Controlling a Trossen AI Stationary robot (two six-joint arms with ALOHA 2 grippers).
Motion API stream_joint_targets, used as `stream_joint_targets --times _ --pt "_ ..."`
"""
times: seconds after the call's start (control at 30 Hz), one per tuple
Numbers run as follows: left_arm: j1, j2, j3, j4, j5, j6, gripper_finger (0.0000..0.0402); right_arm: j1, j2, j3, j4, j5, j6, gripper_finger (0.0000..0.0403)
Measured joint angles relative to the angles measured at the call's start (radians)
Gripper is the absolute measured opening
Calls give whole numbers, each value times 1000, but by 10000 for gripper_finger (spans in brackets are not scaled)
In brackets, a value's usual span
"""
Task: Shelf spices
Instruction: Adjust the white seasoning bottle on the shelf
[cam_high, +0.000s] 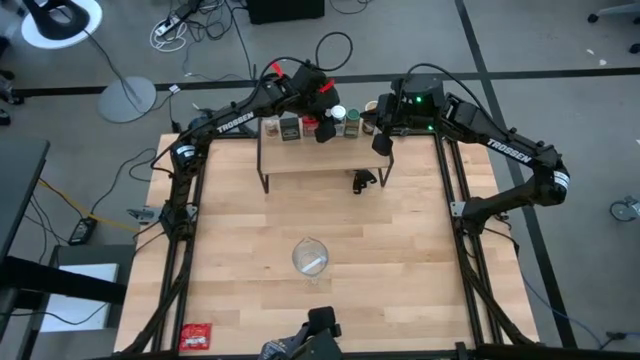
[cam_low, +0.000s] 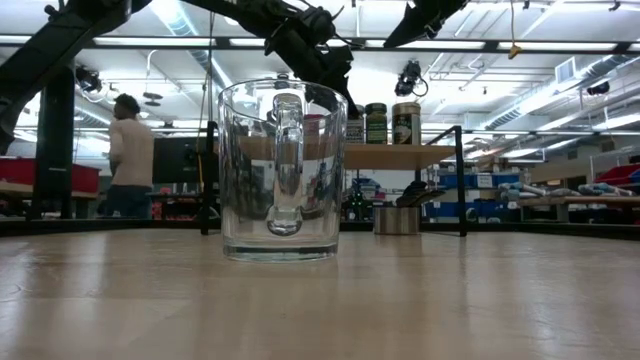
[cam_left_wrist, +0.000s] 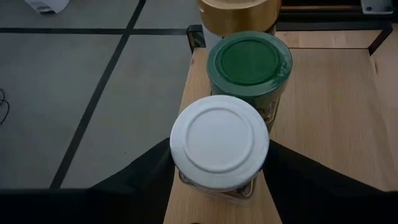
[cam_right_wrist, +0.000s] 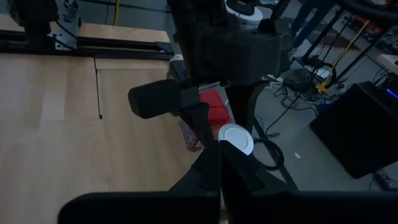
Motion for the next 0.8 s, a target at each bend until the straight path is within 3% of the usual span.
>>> stream_joint_targets --times 0.8 --pt "-1 -65 -1 -40 -7 7 234 29 1 0 39 3 50 0"
